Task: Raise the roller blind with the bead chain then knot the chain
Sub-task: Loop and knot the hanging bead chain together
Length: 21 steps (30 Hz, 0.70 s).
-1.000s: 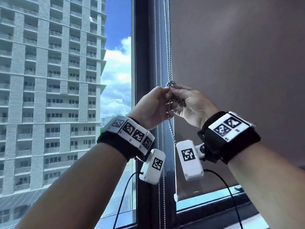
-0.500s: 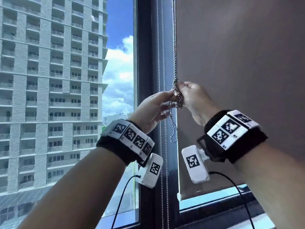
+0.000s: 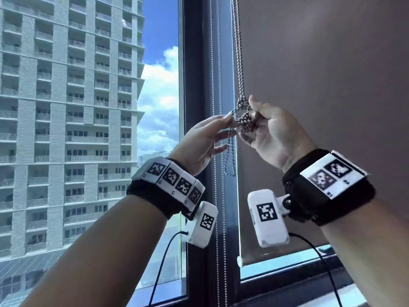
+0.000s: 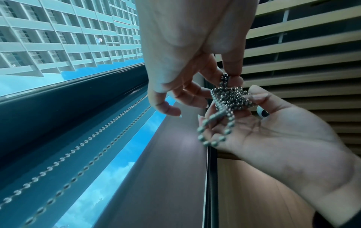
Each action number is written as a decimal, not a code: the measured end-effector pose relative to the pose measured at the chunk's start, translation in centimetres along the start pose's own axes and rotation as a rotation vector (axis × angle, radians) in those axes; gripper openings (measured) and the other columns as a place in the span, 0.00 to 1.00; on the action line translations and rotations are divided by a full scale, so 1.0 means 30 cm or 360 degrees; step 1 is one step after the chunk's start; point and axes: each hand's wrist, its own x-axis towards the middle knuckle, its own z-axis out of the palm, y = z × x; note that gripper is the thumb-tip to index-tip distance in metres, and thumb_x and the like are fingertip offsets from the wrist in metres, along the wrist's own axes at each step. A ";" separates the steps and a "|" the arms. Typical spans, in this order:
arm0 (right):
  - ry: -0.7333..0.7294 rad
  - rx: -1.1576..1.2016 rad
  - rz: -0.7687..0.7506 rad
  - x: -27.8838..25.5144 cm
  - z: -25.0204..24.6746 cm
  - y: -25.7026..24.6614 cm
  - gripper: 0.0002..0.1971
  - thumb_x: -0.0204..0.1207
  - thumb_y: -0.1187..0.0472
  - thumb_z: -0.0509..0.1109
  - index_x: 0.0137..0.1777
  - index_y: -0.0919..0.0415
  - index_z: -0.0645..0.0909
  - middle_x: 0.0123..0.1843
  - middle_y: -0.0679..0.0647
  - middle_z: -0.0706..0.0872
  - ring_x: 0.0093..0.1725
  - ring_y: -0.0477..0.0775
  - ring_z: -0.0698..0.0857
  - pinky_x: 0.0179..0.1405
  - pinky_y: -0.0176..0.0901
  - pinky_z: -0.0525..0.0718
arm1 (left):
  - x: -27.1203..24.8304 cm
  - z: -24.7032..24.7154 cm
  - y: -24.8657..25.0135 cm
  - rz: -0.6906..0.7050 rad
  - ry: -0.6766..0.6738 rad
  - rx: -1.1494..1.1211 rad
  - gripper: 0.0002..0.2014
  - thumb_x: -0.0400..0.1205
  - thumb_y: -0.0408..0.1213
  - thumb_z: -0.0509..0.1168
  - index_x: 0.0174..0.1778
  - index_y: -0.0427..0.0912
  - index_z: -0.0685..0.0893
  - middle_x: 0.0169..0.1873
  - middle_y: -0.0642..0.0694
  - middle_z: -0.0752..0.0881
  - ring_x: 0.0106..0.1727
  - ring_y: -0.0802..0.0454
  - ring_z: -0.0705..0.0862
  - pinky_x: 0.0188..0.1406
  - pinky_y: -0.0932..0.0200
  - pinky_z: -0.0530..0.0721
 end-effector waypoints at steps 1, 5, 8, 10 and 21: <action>-0.0003 0.0040 -0.0003 -0.009 0.000 -0.003 0.14 0.78 0.53 0.67 0.30 0.51 0.75 0.31 0.45 0.75 0.39 0.48 0.74 0.51 0.48 0.69 | -0.001 0.001 0.004 0.0010 -0.0006 -0.0007 0.10 0.84 0.43 0.60 0.40 0.50 0.83 0.45 0.52 0.86 0.46 0.57 0.82 0.53 0.49 0.72; -0.0047 -0.0149 -0.0153 -0.031 -0.021 0.011 0.11 0.79 0.56 0.66 0.34 0.51 0.79 0.31 0.39 0.83 0.41 0.40 0.79 0.58 0.46 0.69 | -0.002 -0.014 0.005 0.0040 0.0043 -0.0062 0.11 0.84 0.42 0.61 0.38 0.50 0.85 0.44 0.52 0.87 0.45 0.59 0.84 0.52 0.51 0.73; 0.0163 -0.1140 -0.0630 -0.018 -0.054 0.066 0.08 0.76 0.56 0.71 0.36 0.52 0.83 0.36 0.38 0.77 0.39 0.34 0.76 0.53 0.31 0.70 | -0.003 -0.016 -0.008 0.0056 0.0102 -0.0068 0.12 0.85 0.41 0.61 0.36 0.50 0.85 0.44 0.53 0.87 0.51 0.56 0.82 0.56 0.49 0.72; 0.0286 -0.1551 -0.0965 -0.010 -0.069 0.096 0.05 0.73 0.55 0.75 0.37 0.53 0.85 0.39 0.42 0.72 0.38 0.37 0.74 0.43 0.22 0.69 | 0.000 -0.007 -0.015 0.0055 0.0149 -0.0033 0.11 0.85 0.41 0.61 0.38 0.50 0.83 0.43 0.53 0.86 0.50 0.57 0.81 0.58 0.49 0.72; 0.0046 -0.0541 -0.0513 -0.051 -0.079 0.152 0.18 0.76 0.50 0.65 0.24 0.52 0.72 0.28 0.49 0.72 0.31 0.46 0.70 0.42 0.40 0.70 | -0.006 0.036 -0.045 0.0007 0.0114 0.0142 0.08 0.85 0.43 0.60 0.45 0.49 0.84 0.45 0.52 0.87 0.51 0.55 0.83 0.60 0.49 0.73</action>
